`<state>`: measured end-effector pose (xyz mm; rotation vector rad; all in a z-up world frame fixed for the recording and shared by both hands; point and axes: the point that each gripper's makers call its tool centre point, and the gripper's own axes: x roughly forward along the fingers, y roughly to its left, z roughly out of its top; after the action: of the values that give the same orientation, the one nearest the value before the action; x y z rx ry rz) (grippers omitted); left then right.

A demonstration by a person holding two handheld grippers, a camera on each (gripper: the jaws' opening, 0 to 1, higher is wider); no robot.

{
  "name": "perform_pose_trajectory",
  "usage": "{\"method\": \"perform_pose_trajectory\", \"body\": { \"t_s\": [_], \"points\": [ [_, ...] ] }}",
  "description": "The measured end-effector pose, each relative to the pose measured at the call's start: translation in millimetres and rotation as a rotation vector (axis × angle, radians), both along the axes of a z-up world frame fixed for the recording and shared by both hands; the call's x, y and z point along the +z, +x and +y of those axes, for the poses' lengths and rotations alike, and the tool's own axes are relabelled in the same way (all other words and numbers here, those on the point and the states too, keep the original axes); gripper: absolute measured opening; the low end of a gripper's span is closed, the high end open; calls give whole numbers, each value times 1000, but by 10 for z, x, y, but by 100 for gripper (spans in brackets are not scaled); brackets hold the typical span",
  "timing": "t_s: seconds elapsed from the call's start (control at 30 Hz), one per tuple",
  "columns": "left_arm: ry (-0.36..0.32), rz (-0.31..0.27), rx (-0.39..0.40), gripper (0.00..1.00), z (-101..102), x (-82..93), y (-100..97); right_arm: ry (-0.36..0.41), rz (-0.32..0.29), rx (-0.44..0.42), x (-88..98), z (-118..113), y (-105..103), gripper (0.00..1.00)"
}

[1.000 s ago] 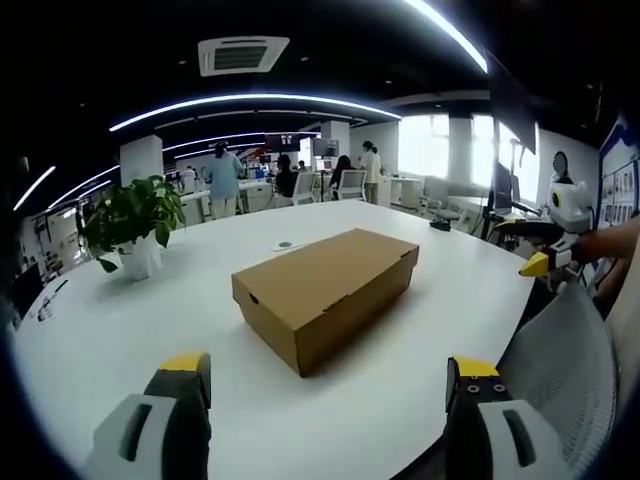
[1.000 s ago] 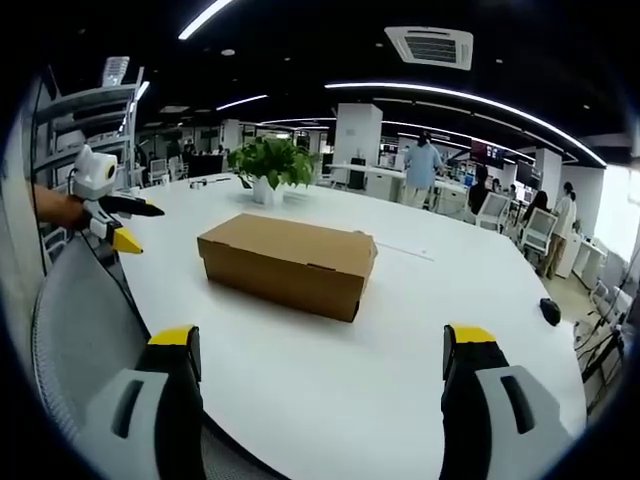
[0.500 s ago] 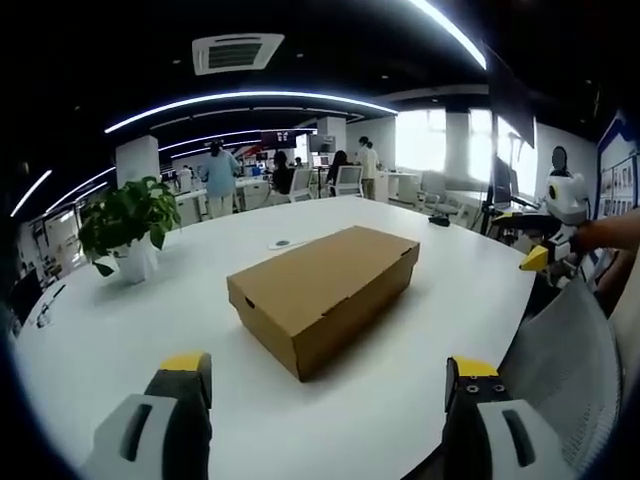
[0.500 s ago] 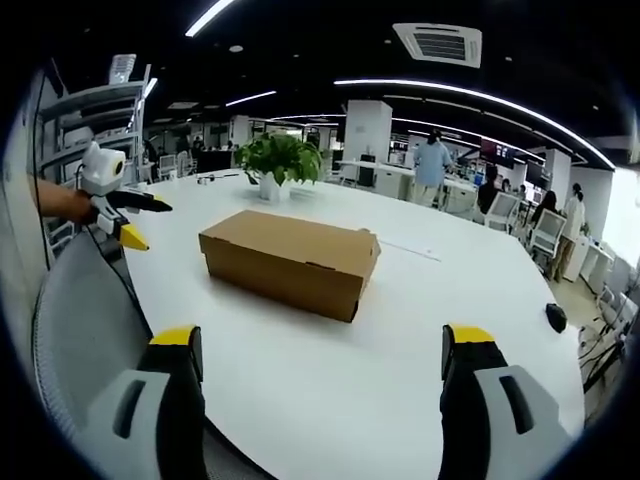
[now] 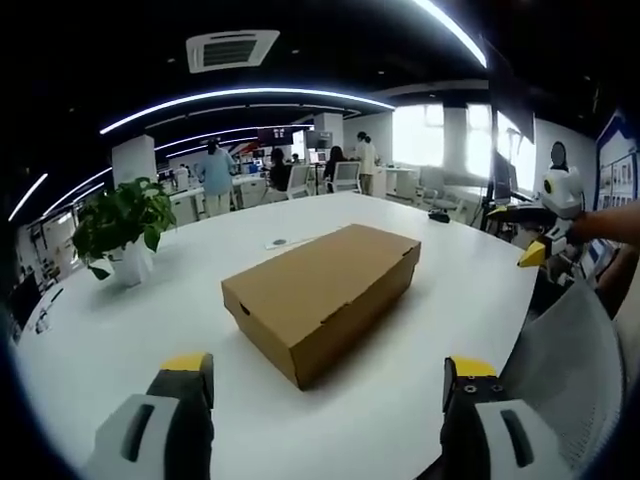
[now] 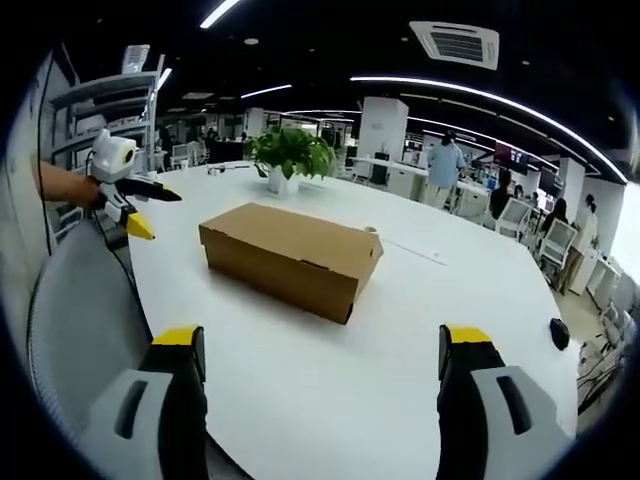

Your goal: Operate the shoe box by opening the lid, removing the specified soft item, and placing it in the target area until the item is outside and the box remains undamaged.

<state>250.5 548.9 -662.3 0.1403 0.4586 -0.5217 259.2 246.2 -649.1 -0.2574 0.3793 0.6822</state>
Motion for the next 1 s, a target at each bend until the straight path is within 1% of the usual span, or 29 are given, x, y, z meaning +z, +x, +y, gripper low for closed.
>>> {"method": "perform_pose_trajectory", "body": {
  "t_s": [0.13,0.3,0.43,0.63,0.83,0.87,0.9,1.0],
  "points": [
    [-1,7,5,96,-15,-19,41,-26,7,35,-33,3,35,90],
    [3,15,5,95,-54,-31,101,-23,20,57,-53,0,114,90],
    [19,18,7,93,-87,-37,149,-30,22,86,-67,9,193,88],
    [24,24,12,90,-122,-56,236,-35,31,128,-84,32,310,85],
    [34,38,16,88,-118,-104,320,-41,27,166,-80,91,450,79],
    [34,39,19,87,-114,-109,335,-35,24,165,-64,98,477,78],
    [33,39,25,86,-107,-115,358,-13,18,163,-33,117,524,76],
    [30,41,40,84,-95,-134,411,-7,12,169,-20,145,625,73]
  ]
}}
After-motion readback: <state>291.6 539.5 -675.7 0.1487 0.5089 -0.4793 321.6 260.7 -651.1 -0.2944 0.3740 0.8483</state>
